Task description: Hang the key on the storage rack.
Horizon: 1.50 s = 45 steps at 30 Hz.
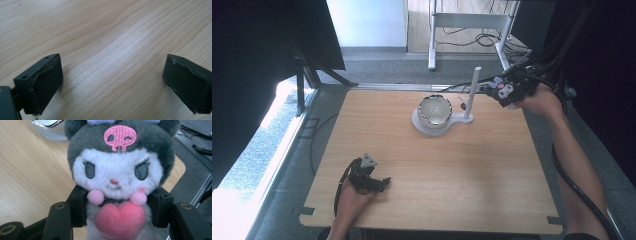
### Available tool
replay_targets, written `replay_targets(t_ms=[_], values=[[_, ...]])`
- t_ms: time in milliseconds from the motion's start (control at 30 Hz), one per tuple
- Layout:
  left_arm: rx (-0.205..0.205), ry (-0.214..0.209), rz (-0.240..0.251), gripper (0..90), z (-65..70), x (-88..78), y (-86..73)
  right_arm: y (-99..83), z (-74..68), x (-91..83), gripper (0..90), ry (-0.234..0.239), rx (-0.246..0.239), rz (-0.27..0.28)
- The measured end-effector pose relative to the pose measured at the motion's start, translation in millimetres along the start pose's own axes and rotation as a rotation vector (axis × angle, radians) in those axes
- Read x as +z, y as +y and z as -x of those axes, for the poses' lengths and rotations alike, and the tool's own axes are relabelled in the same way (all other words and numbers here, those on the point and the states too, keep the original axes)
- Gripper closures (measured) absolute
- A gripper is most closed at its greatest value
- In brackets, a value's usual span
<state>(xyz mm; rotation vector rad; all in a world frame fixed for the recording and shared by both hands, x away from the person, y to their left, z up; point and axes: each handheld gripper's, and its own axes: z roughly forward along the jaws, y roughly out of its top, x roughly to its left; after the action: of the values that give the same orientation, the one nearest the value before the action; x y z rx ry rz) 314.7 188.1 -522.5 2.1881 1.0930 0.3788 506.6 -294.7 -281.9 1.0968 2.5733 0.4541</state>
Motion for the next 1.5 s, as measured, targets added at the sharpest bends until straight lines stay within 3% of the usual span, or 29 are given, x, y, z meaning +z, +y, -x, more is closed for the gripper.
replay_targets(t_ms=[433,667,800,1000,1167,1500], values=[[0.000,0.000,0.000,2.9,0.1,0.0,0.0,20.4,15.8,3.9,43.2,-0.023,0.038,0.026],[0.000,0.001,0.000,3.0,0.1,0.0,0.0,28.7,11.8,7.4,43.2,-0.012,0.021,0.044],[0.001,0.001,0.000,3.0,0.0,-0.1,0.0,32.5,0.6,9.4,43.1,0.012,-0.002,0.052],[0.001,0.001,0.000,3.0,0.1,-0.1,0.0,30.4,-10.6,15.1,43.1,0.044,-0.024,0.037],[0.000,0.002,0.002,3.0,0.2,0.0,-0.1,22.7,-21.1,30.4,43.0,0.077,-0.039,0.008],[0.000,0.003,0.001,3.0,0.3,0.0,-0.1,6.9,-17.9,58.8,42.6,0.096,-0.006,-0.037]])
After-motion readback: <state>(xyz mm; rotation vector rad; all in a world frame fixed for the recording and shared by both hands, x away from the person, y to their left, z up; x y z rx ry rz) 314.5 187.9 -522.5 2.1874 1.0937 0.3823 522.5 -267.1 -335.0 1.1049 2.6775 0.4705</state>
